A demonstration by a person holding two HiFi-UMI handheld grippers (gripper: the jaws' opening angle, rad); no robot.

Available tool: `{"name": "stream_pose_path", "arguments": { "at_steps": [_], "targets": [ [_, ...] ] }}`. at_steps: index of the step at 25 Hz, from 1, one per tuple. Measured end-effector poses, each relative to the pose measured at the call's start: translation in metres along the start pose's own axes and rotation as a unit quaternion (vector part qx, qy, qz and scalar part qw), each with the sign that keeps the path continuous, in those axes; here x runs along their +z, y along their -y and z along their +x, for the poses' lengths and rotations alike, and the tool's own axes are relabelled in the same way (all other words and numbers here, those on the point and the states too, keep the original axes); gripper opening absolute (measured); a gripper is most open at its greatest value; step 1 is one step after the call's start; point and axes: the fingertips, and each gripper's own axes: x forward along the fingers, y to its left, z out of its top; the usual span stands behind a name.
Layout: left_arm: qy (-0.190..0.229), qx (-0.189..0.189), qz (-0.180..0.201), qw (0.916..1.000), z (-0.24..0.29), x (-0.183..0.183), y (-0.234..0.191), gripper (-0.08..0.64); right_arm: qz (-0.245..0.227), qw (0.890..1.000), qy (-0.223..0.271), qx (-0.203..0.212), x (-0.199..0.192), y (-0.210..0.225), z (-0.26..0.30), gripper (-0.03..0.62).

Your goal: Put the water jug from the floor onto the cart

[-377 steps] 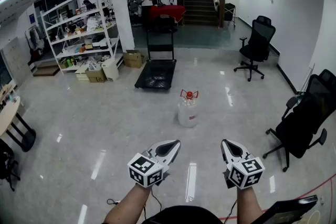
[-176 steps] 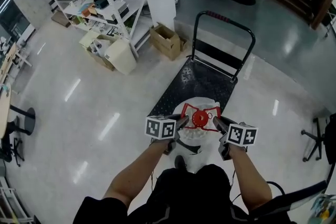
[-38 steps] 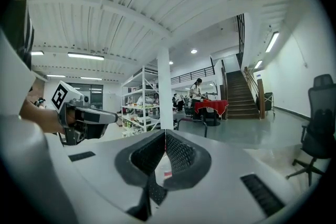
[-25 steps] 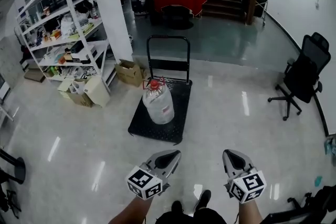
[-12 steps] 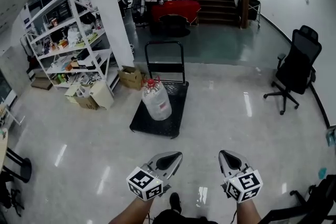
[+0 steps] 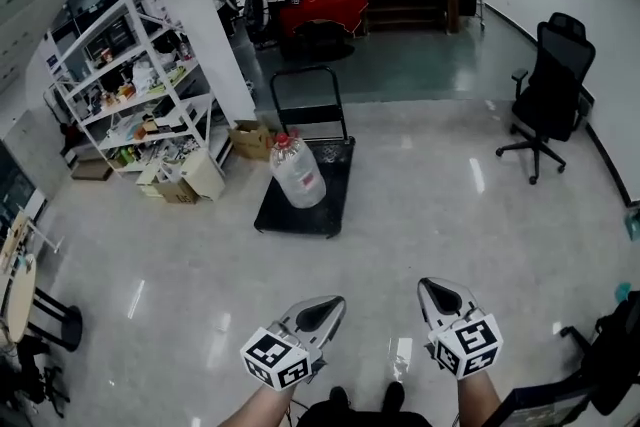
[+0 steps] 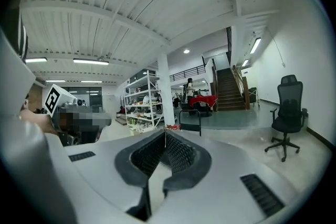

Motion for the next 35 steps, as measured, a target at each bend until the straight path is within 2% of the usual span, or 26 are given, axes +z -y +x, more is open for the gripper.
{"name": "stream_pose_path", "arguments": {
  "at_steps": [5, 11, 15, 18, 22, 26, 30, 35],
  "targets": [
    [0.002, -0.022, 0.014, 0.9996, -0.044, -0.020, 0.033, 0.002, -0.010, 1.000, 0.004, 0.003, -0.011, -0.053, -0.031, 0.003],
    [0.021, -0.033, -0.011, 0.9992, -0.128, -0.059, 0.050, 0.002, -0.012, 1.000, -0.017, -0.019, -0.051, -0.132, -0.076, 0.003],
    [0.047, -0.012, -0.039, 0.9981, -0.194, -0.079, 0.045, 0.002, -0.002, 0.999, -0.041, -0.028, -0.079, -0.188, -0.102, 0.003],
    [0.040, -0.025, -0.034, 0.9983, -0.229, -0.090, 0.055, 0.002, 0.009, 0.999, -0.040, -0.032, -0.082, -0.226, -0.128, 0.003],
    [0.047, -0.037, -0.024, 0.9979, -0.257, -0.090, 0.085, 0.002, -0.012, 0.998, -0.040, -0.049, -0.077, -0.247, -0.174, 0.003],
    [0.038, -0.041, -0.017, 0.9983, -0.282, -0.097, 0.117, 0.002, -0.007, 0.998, -0.035, -0.061, -0.077, -0.261, -0.216, 0.003],
    [0.033, -0.027, -0.023, 0.9988, -0.308, -0.111, 0.162, 0.002, -0.013, 0.999, -0.029, -0.041, -0.086, -0.284, -0.263, 0.003],
    [0.033, -0.013, -0.026, 0.9990, -0.331, -0.128, 0.241, 0.002, -0.017, 0.999, -0.028, -0.025, -0.109, -0.298, -0.350, 0.003]
  ]
}}
